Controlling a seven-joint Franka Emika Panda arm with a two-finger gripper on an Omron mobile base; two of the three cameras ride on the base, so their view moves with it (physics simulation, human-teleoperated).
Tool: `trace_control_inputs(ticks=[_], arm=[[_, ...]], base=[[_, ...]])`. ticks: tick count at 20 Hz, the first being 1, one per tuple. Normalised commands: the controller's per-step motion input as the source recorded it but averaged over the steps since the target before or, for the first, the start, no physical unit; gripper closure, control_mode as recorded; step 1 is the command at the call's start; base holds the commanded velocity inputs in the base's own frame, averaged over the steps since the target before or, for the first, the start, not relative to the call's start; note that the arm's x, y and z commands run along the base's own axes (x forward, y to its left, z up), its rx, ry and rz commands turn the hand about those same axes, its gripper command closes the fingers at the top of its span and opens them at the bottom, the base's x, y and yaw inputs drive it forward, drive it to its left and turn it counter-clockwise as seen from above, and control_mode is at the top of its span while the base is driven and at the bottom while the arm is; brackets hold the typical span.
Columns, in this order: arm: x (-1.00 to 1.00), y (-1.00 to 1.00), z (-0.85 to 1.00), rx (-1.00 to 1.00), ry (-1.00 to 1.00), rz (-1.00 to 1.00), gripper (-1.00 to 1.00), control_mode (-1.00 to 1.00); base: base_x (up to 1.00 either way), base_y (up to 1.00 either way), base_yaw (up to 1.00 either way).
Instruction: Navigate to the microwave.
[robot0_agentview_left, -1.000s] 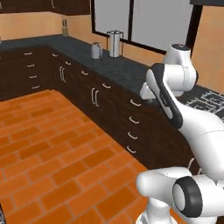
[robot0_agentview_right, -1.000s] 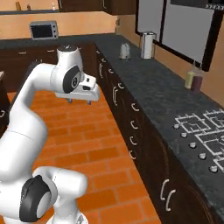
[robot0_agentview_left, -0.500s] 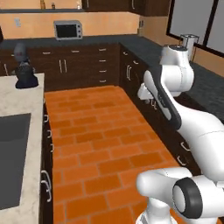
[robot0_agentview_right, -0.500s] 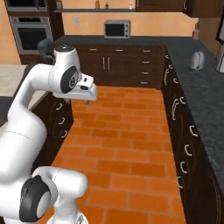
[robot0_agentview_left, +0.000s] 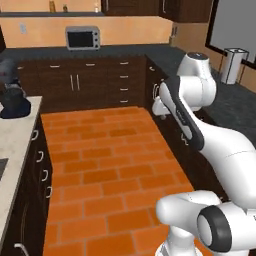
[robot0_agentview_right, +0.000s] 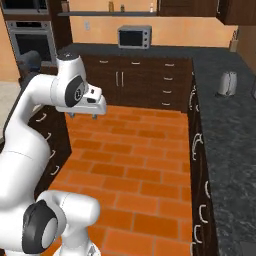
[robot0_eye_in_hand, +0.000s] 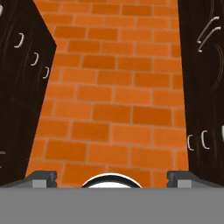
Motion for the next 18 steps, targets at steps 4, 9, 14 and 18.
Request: trace_control_inputs(ticks=[4, 9, 14, 18], arm=[[0.0, 0.0, 0.0, 0.0, 0.0, 0.0, -1.0, 1.0], [0.0, 0.0, 0.0, 0.0, 0.0, 0.0, -1.0, 1.0], [0.0, 0.0, 0.0, 0.0, 0.0, 0.0, -1.0, 1.0], [0.0, 0.0, 0.0, 0.0, 0.0, 0.0, -1.0, 1.0]], base=[[1.0, -0.16, 0.13], [1.0, 0.0, 0.13], [1.0, 0.0, 0.13], [1.0, 0.0, 0.11]])
